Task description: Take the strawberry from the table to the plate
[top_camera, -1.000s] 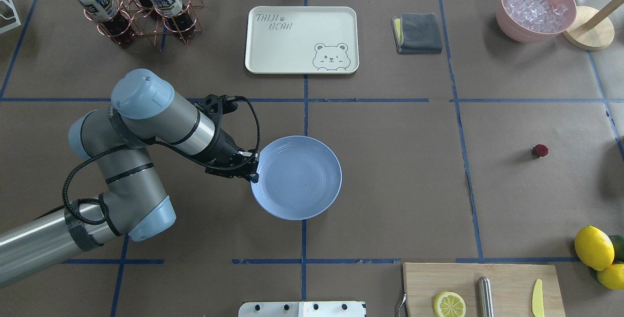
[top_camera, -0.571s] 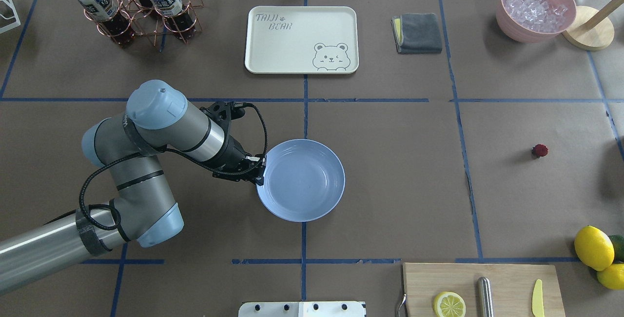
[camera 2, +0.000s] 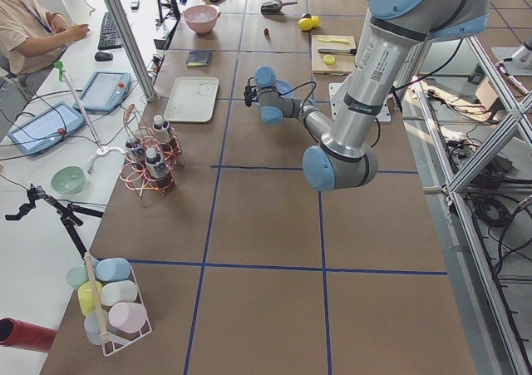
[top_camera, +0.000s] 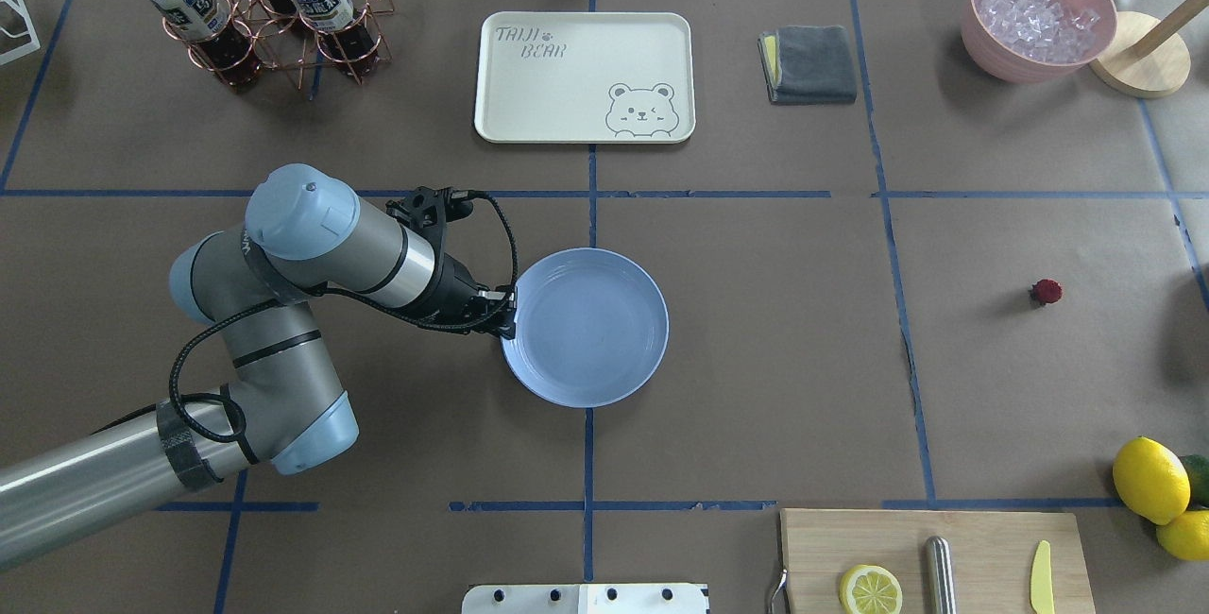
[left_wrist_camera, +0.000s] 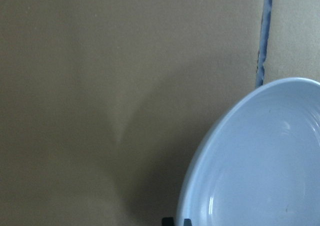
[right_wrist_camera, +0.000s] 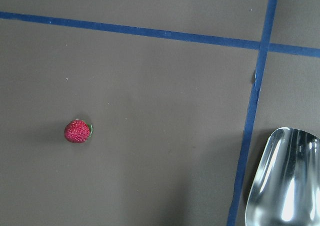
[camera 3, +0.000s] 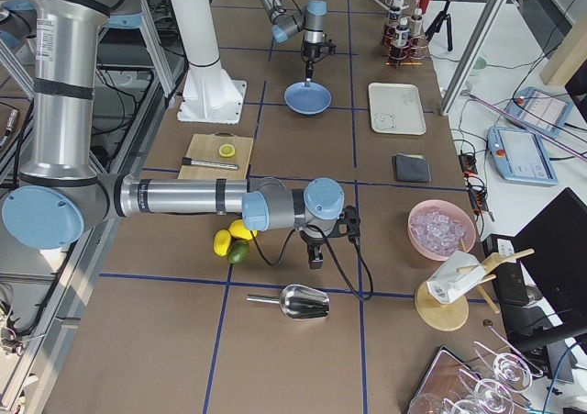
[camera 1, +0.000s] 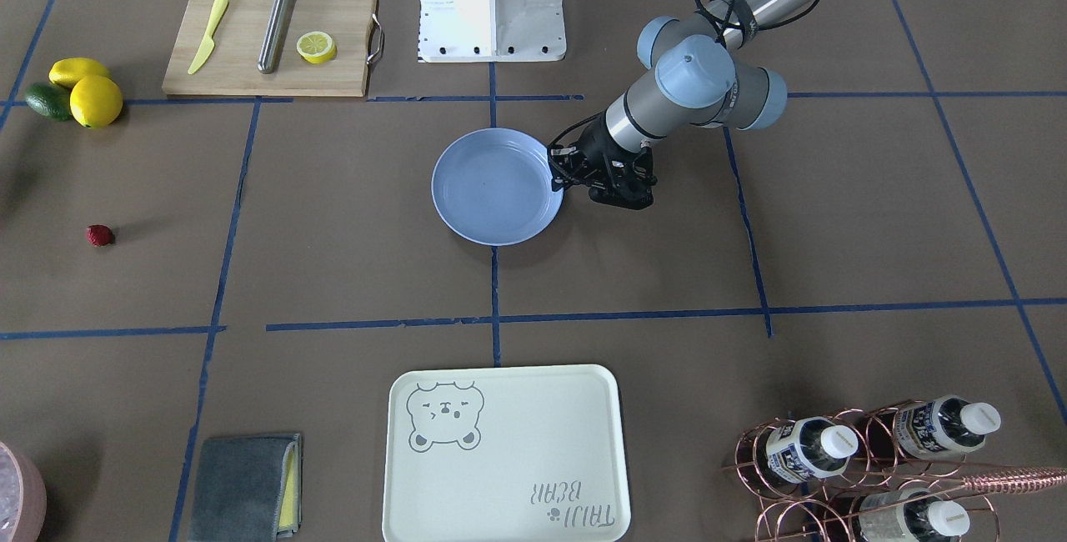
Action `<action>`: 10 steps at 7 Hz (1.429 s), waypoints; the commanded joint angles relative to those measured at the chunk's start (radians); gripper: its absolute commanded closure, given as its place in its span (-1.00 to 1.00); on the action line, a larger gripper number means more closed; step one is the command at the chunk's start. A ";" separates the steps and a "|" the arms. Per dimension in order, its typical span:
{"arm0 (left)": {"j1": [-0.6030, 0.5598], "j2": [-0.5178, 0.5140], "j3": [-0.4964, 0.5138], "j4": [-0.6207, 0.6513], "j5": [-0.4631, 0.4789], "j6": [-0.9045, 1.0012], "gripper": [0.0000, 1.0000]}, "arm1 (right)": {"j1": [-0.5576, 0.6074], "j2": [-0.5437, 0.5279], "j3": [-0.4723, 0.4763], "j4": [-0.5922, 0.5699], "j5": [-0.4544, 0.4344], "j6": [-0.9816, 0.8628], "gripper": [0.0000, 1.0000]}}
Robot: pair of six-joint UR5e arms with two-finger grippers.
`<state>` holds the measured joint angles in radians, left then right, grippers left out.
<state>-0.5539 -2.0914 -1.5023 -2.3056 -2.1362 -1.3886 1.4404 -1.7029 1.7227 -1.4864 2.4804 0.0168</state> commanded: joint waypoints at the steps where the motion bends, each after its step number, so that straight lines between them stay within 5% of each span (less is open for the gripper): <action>1: 0.018 -0.002 0.008 -0.005 0.047 0.000 1.00 | 0.000 0.000 0.000 0.000 0.000 0.000 -1.00; 4: 0.023 -0.006 0.010 -0.005 0.056 0.000 0.88 | 0.000 0.000 -0.002 0.000 0.000 0.000 -1.00; 5: 0.023 -0.006 0.010 -0.005 0.056 0.002 -0.06 | -0.002 0.000 -0.003 -0.002 0.000 0.000 -1.00; 6: 0.023 -0.004 0.004 -0.005 0.055 0.006 -0.23 | -0.017 0.000 -0.002 0.000 -0.003 0.000 -1.00; 8: 0.003 0.007 -0.082 0.011 0.045 0.000 -0.36 | -0.082 0.009 0.000 0.005 -0.005 0.075 -1.00; 10: -0.027 0.122 -0.279 0.046 0.047 -0.004 -0.40 | -0.231 0.012 -0.011 0.235 -0.024 0.400 -1.00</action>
<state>-0.5680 -2.0452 -1.6647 -2.2757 -2.0894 -1.3901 1.3047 -1.6922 1.7180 -1.3899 2.4711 0.2031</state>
